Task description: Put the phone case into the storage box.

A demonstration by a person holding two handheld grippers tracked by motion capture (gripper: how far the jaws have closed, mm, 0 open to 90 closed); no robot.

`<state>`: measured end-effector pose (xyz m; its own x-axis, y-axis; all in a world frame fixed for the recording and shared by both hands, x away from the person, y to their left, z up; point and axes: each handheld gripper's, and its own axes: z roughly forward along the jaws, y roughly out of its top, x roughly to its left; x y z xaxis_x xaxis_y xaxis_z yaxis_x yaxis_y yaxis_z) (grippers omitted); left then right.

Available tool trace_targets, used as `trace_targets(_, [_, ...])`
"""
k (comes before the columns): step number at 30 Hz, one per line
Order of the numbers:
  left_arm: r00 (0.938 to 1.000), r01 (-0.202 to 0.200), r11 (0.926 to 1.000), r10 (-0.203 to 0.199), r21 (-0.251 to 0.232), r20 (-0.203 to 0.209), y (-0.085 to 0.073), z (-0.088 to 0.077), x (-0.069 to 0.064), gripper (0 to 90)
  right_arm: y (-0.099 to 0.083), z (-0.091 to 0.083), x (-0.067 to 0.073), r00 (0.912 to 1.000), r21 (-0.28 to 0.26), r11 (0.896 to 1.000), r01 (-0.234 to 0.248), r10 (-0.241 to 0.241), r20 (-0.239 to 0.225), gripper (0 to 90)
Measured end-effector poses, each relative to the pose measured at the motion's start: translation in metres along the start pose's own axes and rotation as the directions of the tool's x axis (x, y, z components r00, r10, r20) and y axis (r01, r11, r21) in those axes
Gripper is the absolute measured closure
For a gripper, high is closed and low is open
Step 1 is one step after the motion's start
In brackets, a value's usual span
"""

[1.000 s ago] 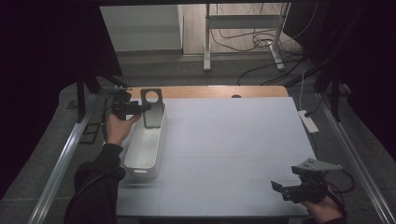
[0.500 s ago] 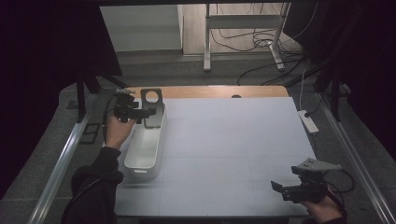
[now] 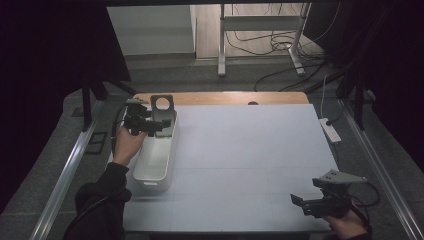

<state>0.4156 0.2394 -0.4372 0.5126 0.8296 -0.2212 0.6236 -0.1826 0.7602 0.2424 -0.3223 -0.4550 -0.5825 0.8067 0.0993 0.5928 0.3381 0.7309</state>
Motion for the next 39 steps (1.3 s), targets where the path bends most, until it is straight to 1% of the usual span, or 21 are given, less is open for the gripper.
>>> trace_targets(1, [0.9999, -0.013, 0.9999, 0.013, -0.001, 0.003, 0.000, -0.001, -0.003, 1.1, 0.000, 0.000, 0.000, 1.0000, 0.000, 1.000, 0.000, 0.000, 0.000, 1.4])
trace_targets(3, [0.9998, -0.020, 0.9998, 0.020, -0.009, 0.008, -0.001, -0.002, -0.005, 1.0, 0.000, 0.000, 0.000, 1.0000, 0.000, 1.000, -0.001, 0.001, 0.000, 1.4])
trace_targets(5, [0.9993, -0.024, 0.9995, 0.025, -0.019, 0.029, -0.002, -0.003, -0.007, 0.9, 0.000, 0.000, 0.000, 1.0000, 0.000, 1.000, 0.001, -0.001, 0.000, 1.4])
trace_targets(8, [0.9987, -0.022, 0.9995, 0.023, -0.022, 0.046, -0.003, -0.004, -0.010, 0.9, 0.000, 0.000, 0.000, 1.0000, 0.000, 1.000, 0.001, -0.001, 0.001, 1.4])
trace_targets(12, [0.9981, -0.016, 0.9994, 0.018, -0.030, 0.058, -0.005, -0.005, -0.014, 0.9, 0.000, 0.000, 0.001, 1.0000, -0.003, 1.000, 0.001, -0.001, 0.002, 1.4])
trace_targets(14, [0.9980, -0.022, 0.9992, 0.024, -0.034, 0.059, -0.007, -0.005, -0.016, 0.9, 0.000, -0.001, 0.001, 1.0000, -0.003, 1.000, 0.000, 0.000, 0.003, 1.4])
trace_targets(17, [0.9976, -0.041, 0.9982, 0.043, -0.045, 0.055, -0.009, -0.006, -0.020, 0.4, 0.000, -0.001, 0.001, 1.0000, -0.005, 1.000, 0.001, -0.001, 0.005, 1.4])
trace_targets(22, [0.9968, -0.054, 0.9969, 0.057, -0.057, 0.056, -0.012, -0.009, -0.025, 0.4, -0.001, -0.001, 0.000, 1.0000, -0.005, 1.000, -0.002, 0.002, 0.005, 1.0])
trace_targets(25, [0.9952, -0.073, 0.9949, 0.077, -0.069, 0.060, -0.015, -0.012, -0.029, 0.2, -0.001, -0.002, 0.000, 0.9999, -0.010, 1.000, -0.010, 0.010, 0.002, 0.8])
trace_targets(29, [0.9938, -0.087, 0.9942, 0.091, -0.064, 0.063, -0.018, -0.013, -0.034, 0.1, -0.001, -0.002, 0.000, 0.9999, -0.008, 1.000, -0.015, 0.015, 0.004, 0.8])
trace_targets(33, [0.9925, -0.108, 0.9930, 0.110, -0.049, 0.052, -0.020, -0.011, -0.038, 0.0, -0.001, -0.002, -0.001, 0.9998, -0.005, 1.000, -0.017, 0.017, 0.007, 0.8])
trace_targets(39, [0.9921, -0.106, 0.9935, 0.108, -0.043, 0.063, -0.026, -0.010, -0.043, 0.0, -0.002, -0.003, -0.001, 0.9997, -0.004, 1.000, -0.020, 0.020, 0.012, 0.8])
